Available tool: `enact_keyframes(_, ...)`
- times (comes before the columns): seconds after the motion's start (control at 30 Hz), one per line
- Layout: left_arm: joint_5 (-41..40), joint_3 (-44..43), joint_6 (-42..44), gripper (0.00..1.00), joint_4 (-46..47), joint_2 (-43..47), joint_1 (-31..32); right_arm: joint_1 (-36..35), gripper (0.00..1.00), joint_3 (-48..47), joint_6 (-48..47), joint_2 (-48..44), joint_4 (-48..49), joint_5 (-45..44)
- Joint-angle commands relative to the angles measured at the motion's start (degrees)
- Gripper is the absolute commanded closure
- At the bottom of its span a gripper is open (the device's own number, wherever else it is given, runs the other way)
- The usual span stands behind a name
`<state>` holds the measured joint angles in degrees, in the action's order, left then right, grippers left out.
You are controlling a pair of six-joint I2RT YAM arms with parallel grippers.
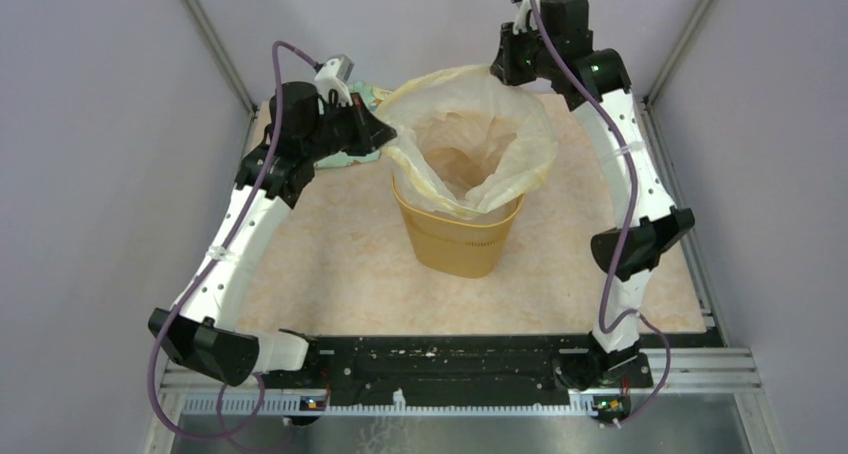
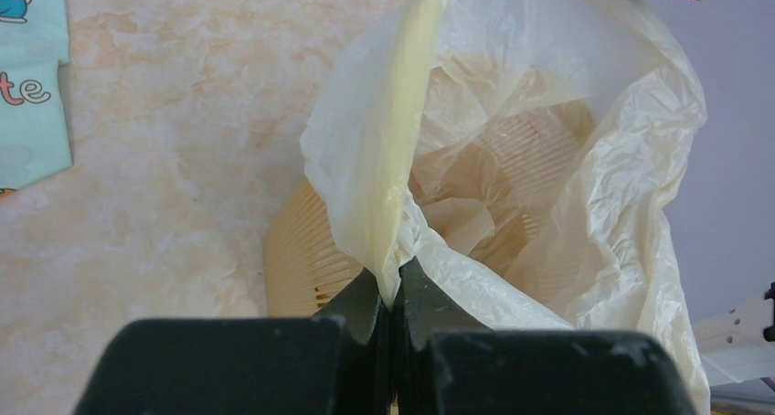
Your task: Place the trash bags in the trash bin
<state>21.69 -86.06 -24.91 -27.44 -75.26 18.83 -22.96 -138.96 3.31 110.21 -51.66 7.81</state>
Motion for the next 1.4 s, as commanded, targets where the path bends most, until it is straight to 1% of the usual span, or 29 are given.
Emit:
enact_keyframes(0.0,2.87,2.15,0.39,1.00,1.34,2.11,-1.25,0.43,0.88,-3.25,3.97,3.99,2.41,0.52)
enact_keyframes(0.23,5.13,6.06,-0.82,1.00,1.70,3.29,-3.46,0.42,0.88,-3.14,5.93,8.74,3.36,1.01)
enact_keyframes(0.47,9.53,10.85,-3.04,1.00,3.88,4.13,-5.52,0.46,0.89,-3.05,6.38,10.94,2.45,1.32)
enact_keyframes(0.67,15.07,15.04,-5.08,1.00,5.58,3.71,-6.35,0.39,0.88,-3.22,6.71,12.44,0.31,0.97)
enact_keyframes(0.9,17.90,20.11,-5.95,1.00,6.29,5.70,-6.43,0.40,0.90,-1.96,6.05,12.65,-1.65,-2.58)
enact_keyframes(1.07,19.51,21.95,-6.21,0.96,6.41,7.81,-6.39,0.42,0.90,-1.96,5.93,11.37,-2.47,-3.66)
enact_keyframes(1.13,19.92,21.91,-5.72,0.95,6.21,8.52,-6.43,0.43,0.89,-2.22,5.92,10.46,-2.92,-4.47)
enact_keyframes(1.17,19.96,21.90,-5.45,0.94,5.84,8.94,-6.44,0.38,0.87,-2.35,5.96,9.90,-3.19,-4.91)
enact_keyframes(1.23,20.16,22.35,-5.16,0.91,5.16,9.60,-6.37,0.40,0.79,-2.36,6.06,8.65,-3.63,-5.48)
enact_keyframes(1.3,20.63,23.32,-5.15,0.85,5.37,10.13,-6.40,0.22,0.63,-2.22,6.34,7.25,-4.19,-6.05)
enact_keyframes(1.37,20.76,24.07,-5.07,0.83,5.53,10.60,-6.43,-0.32,0.49,-1.94,6.44,5.10,-4.60,-6.83)
